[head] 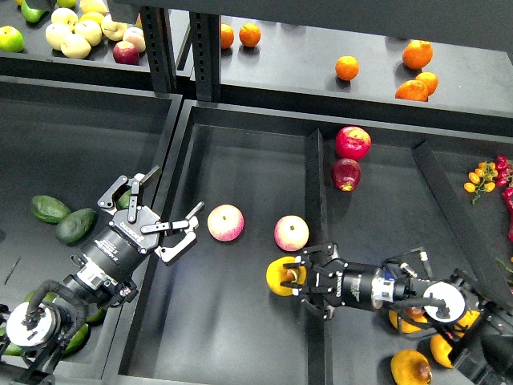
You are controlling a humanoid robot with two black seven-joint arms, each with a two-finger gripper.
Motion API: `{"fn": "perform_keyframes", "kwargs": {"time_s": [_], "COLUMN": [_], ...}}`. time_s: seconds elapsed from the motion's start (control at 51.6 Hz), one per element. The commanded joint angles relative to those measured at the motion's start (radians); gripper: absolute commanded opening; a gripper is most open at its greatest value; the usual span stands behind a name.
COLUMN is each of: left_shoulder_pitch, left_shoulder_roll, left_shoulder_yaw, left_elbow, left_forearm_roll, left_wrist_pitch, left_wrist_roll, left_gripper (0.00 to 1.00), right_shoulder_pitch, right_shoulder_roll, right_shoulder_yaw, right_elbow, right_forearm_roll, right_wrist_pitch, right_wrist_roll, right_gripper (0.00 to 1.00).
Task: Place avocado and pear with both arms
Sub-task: 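Carry the pear with the right gripper to the bin of pears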
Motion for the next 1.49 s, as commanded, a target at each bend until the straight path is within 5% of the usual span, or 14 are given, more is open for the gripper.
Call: {"fn": "perform_keyframes", "kwargs": {"time_s": [0.0,0.31,0.775,1.124,1.337,1.472], "left_shoulder_pitch": [0.001,0.007,0.014,0.014,0.015,0.020], "left_shoulder_roll": [0.000,0.000,0.000,0.000,0.000,0.000], "left_shoulder_yaw": [0.002,0.004,0.005,0.007,0.007,0.009], "left_elbow": [0.002,0.000,0.002,0.002,0.002,0.002], "left_forearm_roll": [0.000,0.000,0.000,0.002,0.002,0.002], "left_wrist_pitch": [0.000,0.000,0.000,0.000,0.000,0.000], "left_wrist_roll": [0.000,0.000,0.000,0.000,0.000,0.000], "left_gripper": [0.99,0.99,0.99,0.99,0.99,0.99], "right_shoulder_pitch": [-0.024,-0.185,-0.228,-0.231,-0.229,-0.222], "right_shoulder_roll": [-0.102,-0.124,-0.003,0.027,0.025,0.022], "right_shoulder_yaw": [-0.009,-0.013,-0.013,-0.012,-0.007,-0.010], "right_elbow": [0.036,0.035,-0.036,-0.073,-0.070,-0.059], "right_forearm_roll": [0.019,-0.004,-0.051,-0.053,-0.053,-0.051], "right_wrist_pitch": [0.000,0.000,0.000,0.000,0.000,0.000], "right_wrist_roll": [0.000,0.000,0.000,0.000,0.000,0.000], "right_gripper": [0.19,0.19,0.21,0.32,0.56,0.90]}}
